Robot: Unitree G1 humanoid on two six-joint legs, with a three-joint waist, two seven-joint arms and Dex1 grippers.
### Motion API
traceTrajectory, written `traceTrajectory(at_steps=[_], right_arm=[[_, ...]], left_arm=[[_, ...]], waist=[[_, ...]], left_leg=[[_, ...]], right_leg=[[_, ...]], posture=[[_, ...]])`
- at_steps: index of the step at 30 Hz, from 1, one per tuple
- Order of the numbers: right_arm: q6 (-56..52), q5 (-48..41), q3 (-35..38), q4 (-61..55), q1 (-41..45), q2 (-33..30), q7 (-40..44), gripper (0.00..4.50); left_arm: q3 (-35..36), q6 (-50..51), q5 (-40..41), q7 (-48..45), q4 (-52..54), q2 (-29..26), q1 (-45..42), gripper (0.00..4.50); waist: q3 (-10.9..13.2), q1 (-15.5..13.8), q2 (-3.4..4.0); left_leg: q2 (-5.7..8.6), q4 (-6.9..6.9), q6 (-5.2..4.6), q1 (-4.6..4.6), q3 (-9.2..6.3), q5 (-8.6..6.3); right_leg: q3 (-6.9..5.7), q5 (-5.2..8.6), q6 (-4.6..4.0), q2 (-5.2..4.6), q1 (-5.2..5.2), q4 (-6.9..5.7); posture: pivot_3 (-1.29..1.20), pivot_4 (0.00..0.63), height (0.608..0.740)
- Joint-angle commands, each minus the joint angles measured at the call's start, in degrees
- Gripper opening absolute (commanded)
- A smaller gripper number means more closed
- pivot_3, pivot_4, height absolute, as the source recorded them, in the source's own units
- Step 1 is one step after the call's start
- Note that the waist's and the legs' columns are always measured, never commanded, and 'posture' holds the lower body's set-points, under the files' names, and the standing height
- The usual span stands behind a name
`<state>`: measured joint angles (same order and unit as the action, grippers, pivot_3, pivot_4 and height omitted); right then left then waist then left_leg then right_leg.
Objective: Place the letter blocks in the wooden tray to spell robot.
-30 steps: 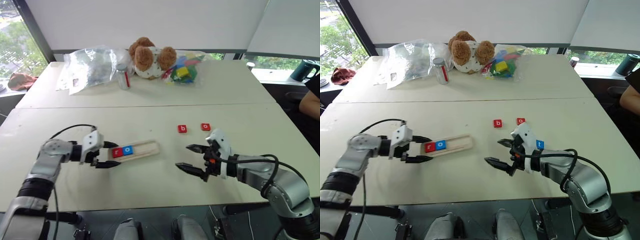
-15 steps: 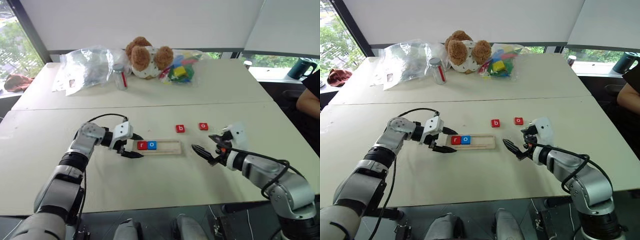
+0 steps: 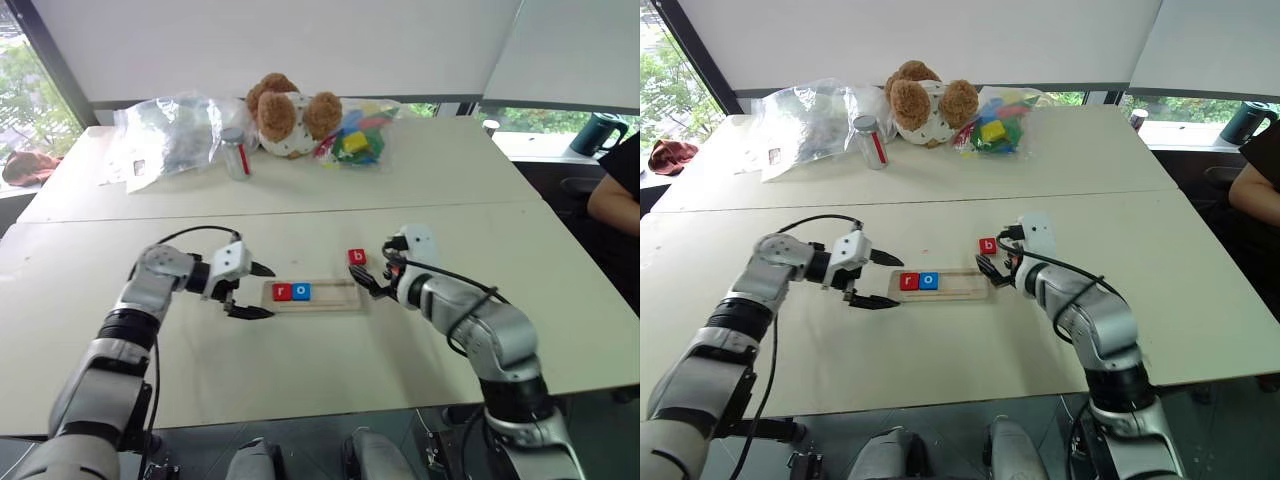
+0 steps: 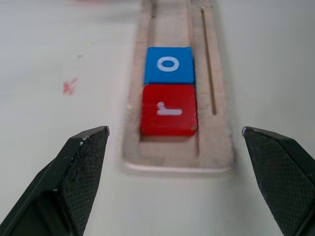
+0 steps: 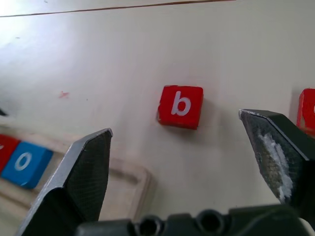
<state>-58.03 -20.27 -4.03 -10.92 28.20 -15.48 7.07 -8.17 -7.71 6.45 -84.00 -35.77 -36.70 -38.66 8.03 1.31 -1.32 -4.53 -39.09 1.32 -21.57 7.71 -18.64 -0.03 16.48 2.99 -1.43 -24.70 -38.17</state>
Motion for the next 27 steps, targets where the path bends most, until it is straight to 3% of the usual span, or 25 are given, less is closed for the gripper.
traceTrajectory(at_steps=[1, 7, 12, 15, 20, 27], right_arm=[[2.3, 2.3, -0.1, 4.2, 3.2, 1.8, -0.3, 4.50], [2.2, 5.2, -1.6, 8.5, 5.3, 4.5, -0.9, 4.50], [4.1, 8.7, -3.3, 13.1, 6.1, 7.6, -2.6, 4.50], [5.3, 11.4, -3.7, 15.5, 6.5, 8.3, -3.9, 3.63], [6.5, 13.7, -4.1, 16.4, 6.0, 9.0, -4.4, 1.17], [4.7, 15.0, -2.2, 8.1, 4.9, 6.8, -4.0, 1.15]], left_arm=[[3.5, 6.0, 4.2, -0.8, 10.6, -4.4, 2.7, 4.47], [9.0, 21.5, 11.6, 1.5, 32.7, -12.9, 10.4, 4.47], [12.5, 28.2, 14.6, 8.3, 42.0, -13.2, 14.1, 4.47], [12.6, 29.0, 14.8, 10.5, 44.4, -13.4, 16.0, 4.50], [12.4, 30.0, 15.8, 12.8, 45.9, -13.2, 16.4, 4.50], [9.5, 30.5, 17.1, 11.6, 47.5, -13.0, 14.6, 4.50]], waist=[[0.0, -0.2, 0.00], [0.0, -0.2, 0.01], [0.0, 0.0, -0.01], [0.0, 0.6, -0.02], [0.0, 1.2, -0.02], [0.0, 1.0, 0.02]], left_leg=[[0.00, 0.01, 0.06, -0.08, -0.01, 0.04], [-0.01, -0.12, 0.18, -0.77, -0.03, 0.10], [0.03, -0.14, 0.20, -0.74, -0.03, 0.11], [0.03, -0.14, 0.28, -0.70, -0.03, 0.17], [0.02, -0.13, 0.33, -0.68, -0.03, 0.20], [0.02, -0.13, 0.38, -0.68, -0.02, 0.22]], right_leg=[[0.00, 0.00, 0.00, -0.01, -0.06, 0.01], [0.01, -0.01, 0.03, -0.16, -0.71, -0.07], [0.03, -0.02, 0.04, -0.16, -0.66, -0.06], [0.04, -0.05, 0.07, -0.11, -0.65, -0.12], [0.03, -0.05, 0.07, -0.09, -0.65, -0.17], [0.03, -0.05, 0.07, -0.09, -0.66, -0.18]], posture=[[0.00, 0.150, 0.740], [0.00, 0.150, 0.740], [0.00, 0.150, 0.740], [0.00, 0.150, 0.740], [0.00, 0.150, 0.740], [0.00, 0.150, 0.740]])
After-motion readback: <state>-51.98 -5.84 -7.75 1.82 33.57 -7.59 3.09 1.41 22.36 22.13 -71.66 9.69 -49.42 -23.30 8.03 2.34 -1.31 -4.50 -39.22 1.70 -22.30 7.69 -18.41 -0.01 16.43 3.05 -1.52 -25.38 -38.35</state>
